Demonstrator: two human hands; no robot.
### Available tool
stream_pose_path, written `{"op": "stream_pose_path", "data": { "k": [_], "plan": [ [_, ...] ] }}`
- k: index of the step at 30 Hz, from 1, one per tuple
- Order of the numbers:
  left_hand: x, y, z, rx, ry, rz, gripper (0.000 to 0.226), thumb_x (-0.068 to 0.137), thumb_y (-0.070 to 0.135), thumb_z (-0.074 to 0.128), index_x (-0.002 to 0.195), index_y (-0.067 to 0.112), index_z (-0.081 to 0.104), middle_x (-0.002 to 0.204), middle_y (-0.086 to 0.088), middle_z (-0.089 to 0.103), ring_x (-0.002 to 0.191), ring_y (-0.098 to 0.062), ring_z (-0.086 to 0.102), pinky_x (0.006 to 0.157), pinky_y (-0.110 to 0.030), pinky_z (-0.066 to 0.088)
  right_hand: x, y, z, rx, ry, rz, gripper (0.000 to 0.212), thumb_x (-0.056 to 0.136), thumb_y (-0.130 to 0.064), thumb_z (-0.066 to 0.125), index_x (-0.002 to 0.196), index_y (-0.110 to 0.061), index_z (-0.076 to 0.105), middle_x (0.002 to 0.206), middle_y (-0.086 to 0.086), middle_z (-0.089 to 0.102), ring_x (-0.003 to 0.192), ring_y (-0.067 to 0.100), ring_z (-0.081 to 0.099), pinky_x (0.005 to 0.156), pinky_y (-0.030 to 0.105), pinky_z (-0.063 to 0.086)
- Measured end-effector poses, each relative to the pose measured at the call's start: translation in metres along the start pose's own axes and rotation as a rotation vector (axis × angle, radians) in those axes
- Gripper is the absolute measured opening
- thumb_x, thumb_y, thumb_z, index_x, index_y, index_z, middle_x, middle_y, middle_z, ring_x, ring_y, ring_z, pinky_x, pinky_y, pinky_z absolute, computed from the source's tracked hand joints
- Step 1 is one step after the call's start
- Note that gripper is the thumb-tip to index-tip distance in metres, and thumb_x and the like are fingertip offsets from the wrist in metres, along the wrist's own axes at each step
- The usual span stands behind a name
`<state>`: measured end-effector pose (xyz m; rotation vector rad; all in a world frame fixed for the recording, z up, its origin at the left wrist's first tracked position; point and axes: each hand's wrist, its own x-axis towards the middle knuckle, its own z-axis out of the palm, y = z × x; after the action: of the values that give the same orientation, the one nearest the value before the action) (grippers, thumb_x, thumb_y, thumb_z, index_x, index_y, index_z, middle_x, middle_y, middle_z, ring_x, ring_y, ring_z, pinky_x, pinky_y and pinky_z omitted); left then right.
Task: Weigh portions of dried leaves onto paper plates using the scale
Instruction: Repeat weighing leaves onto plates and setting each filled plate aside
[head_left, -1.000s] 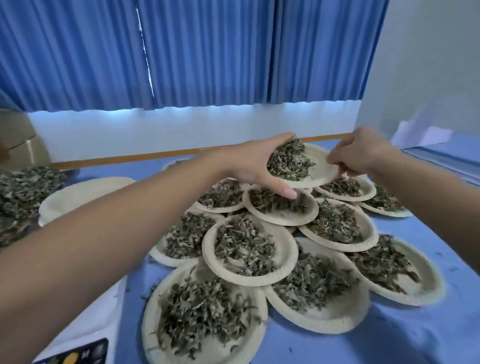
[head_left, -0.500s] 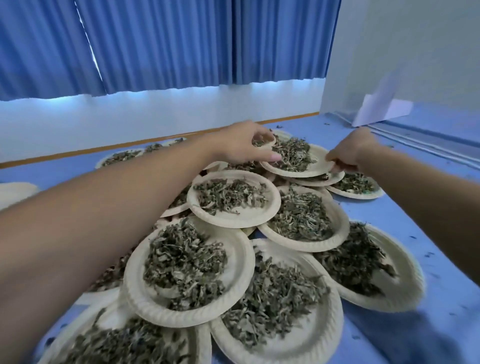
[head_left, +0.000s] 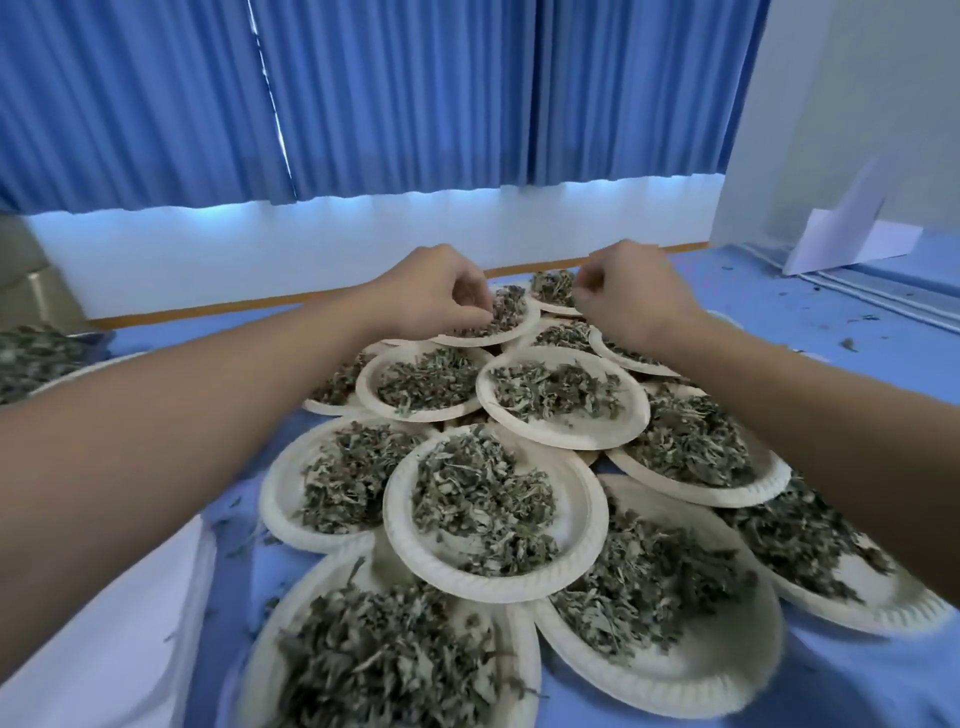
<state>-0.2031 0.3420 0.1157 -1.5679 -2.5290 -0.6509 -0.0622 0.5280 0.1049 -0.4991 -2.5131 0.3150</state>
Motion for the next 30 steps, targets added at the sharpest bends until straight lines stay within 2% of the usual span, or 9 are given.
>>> {"op": "stream_pose_path", "data": {
  "k": [4,7,9,11,13,16,20,26,30],
  "plan": [
    [-0.046,-0.022,-0.034,0.076,-0.008,-0.048,0.011,0.088,0.022,0.075,0.096,0.015,0.078,0.086,0.000,0.075,0.084,-0.016,0.070,0.081,-0.033,0.055,-0.004,-0.085,0.018,0.104,-0.077,-0.236,0.019,0.089,-0.013,0.060,0.082,-0.014,0.078,0.086,0.006,0.074,0.085,0.027,0.067,0.079,0.037,0.057],
    [-0.087,-0.039,-0.062,0.153,-0.023,-0.088,0.011,0.087,0.018,0.072,0.095,0.015,0.078,0.086,-0.003,0.076,0.085,-0.022,0.070,0.081,-0.036,0.054,-0.010,-0.146,0.030,0.151,-0.140,-0.378,0.018,0.087,-0.013,0.064,0.082,-0.016,0.080,0.078,0.005,0.074,0.075,0.023,0.065,0.069,0.033,0.053],
    [-0.116,-0.054,-0.079,0.204,-0.046,-0.122,0.010,0.087,0.017,0.070,0.093,0.011,0.076,0.086,-0.009,0.075,0.086,-0.028,0.069,0.081,-0.041,0.053,-0.015,-0.182,0.038,0.163,-0.202,-0.466,0.017,0.088,-0.015,0.065,0.085,-0.018,0.081,0.080,0.006,0.074,0.077,0.024,0.065,0.070,0.033,0.050],
    [-0.145,-0.070,-0.093,0.229,-0.070,-0.168,0.009,0.089,0.018,0.071,0.094,0.012,0.077,0.087,-0.008,0.075,0.088,-0.028,0.068,0.082,-0.039,0.052,-0.020,-0.213,0.046,0.158,-0.250,-0.567,0.018,0.088,-0.015,0.064,0.088,-0.019,0.081,0.082,0.006,0.074,0.078,0.024,0.064,0.066,0.026,0.042],
    [-0.172,-0.086,-0.103,0.253,-0.089,-0.200,0.011,0.090,0.018,0.071,0.097,0.014,0.077,0.089,-0.006,0.075,0.089,-0.026,0.068,0.083,-0.037,0.051,-0.025,-0.241,0.053,0.141,-0.279,-0.670,0.017,0.089,-0.015,0.065,0.090,-0.018,0.082,0.085,0.007,0.075,0.079,0.025,0.064,0.065,0.024,0.037],
    [-0.206,-0.105,-0.111,0.293,-0.114,-0.226,0.012,0.091,0.022,0.070,0.098,0.016,0.077,0.089,-0.004,0.074,0.088,-0.026,0.067,0.084,-0.039,0.049,-0.033,-0.272,0.064,0.132,-0.320,-0.759,0.018,0.090,-0.017,0.066,0.095,-0.023,0.082,0.089,0.004,0.075,0.080,0.024,0.063,0.076,0.033,0.046],
    [-0.237,-0.123,-0.117,0.248,-0.113,-0.258,0.013,0.093,0.033,0.068,0.095,0.026,0.079,0.087,0.003,0.074,0.088,-0.021,0.066,0.084,-0.041,0.051,-0.042,-0.294,0.078,0.046,-0.414,-0.821,0.019,0.094,-0.025,0.064,0.101,-0.030,0.081,0.095,-0.002,0.074,0.083,0.019,0.058,0.078,0.040,0.053],
    [-0.260,-0.133,-0.119,0.119,-0.037,-0.201,0.012,0.092,0.033,0.072,0.094,0.024,0.081,0.086,0.010,0.074,0.081,-0.007,0.065,0.077,-0.025,0.049,-0.041,-0.295,0.085,0.026,-0.463,-0.882,0.017,0.097,-0.038,0.064,0.104,-0.033,0.079,0.095,-0.017,0.064,0.083,0.009,0.051,0.083,0.042,0.051],
    [-0.269,-0.137,-0.118,0.109,-0.027,-0.150,0.011,0.090,0.027,0.075,0.099,0.023,0.082,0.089,0.011,0.073,0.083,-0.004,0.065,0.070,-0.006,0.040,-0.041,-0.291,0.087,0.029,-0.489,-0.908,0.016,0.099,-0.035,0.065,0.107,-0.032,0.078,0.098,-0.017,0.065,0.090,0.014,0.058,0.090,0.045,0.049]
  ]
}}
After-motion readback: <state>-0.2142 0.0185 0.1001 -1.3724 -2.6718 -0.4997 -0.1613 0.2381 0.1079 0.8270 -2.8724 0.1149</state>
